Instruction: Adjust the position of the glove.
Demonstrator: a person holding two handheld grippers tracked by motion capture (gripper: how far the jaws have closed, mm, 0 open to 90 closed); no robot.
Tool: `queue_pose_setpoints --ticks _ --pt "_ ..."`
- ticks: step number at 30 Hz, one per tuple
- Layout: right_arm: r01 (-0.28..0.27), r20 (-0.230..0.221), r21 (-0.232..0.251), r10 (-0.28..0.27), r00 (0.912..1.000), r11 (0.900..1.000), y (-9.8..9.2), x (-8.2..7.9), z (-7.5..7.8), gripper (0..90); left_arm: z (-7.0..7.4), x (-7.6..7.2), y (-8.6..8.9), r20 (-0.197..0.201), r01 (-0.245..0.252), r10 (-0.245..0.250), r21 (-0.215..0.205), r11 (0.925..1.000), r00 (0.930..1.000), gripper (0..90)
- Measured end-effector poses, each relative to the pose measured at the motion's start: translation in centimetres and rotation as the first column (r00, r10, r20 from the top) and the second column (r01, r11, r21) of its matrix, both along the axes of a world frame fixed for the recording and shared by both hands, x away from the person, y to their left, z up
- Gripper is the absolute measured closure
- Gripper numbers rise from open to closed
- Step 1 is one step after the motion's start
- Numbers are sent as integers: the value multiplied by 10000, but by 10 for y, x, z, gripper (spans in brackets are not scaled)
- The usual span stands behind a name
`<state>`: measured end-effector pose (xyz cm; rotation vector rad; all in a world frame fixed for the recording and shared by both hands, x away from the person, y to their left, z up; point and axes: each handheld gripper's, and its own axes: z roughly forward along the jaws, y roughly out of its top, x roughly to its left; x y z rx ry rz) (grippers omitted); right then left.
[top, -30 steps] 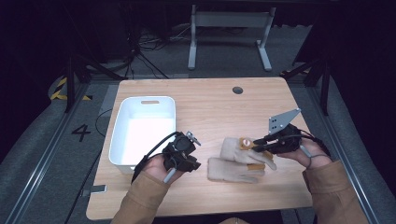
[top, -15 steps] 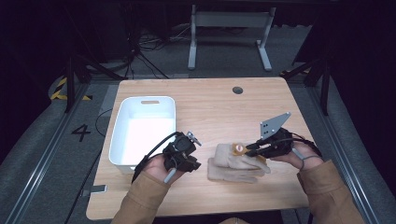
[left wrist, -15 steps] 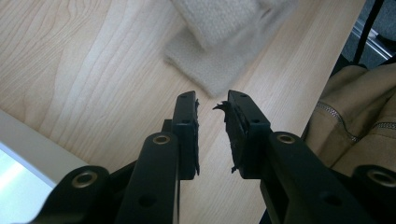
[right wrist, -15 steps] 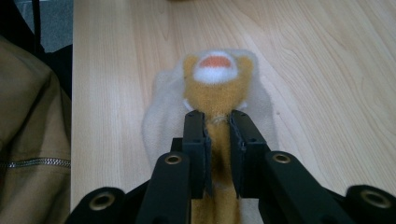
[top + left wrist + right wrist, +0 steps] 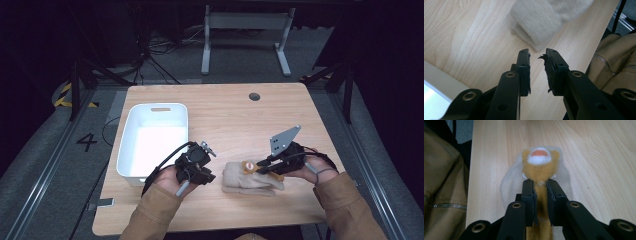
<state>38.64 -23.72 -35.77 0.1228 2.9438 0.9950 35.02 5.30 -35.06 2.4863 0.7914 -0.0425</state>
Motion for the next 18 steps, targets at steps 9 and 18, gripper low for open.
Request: queue_pose_setpoints --ticks 9,18 --pt "-261 -289 -603 244 9993 9978 3 2 -12 773 -1 0 0 1 26 -26 12 10000 10000 737" --pt "-59 -387 -1171 13 9993 9931 -1 7 -20 771 -2 2 -2 -62 65 -65 27 10000 10000 734"
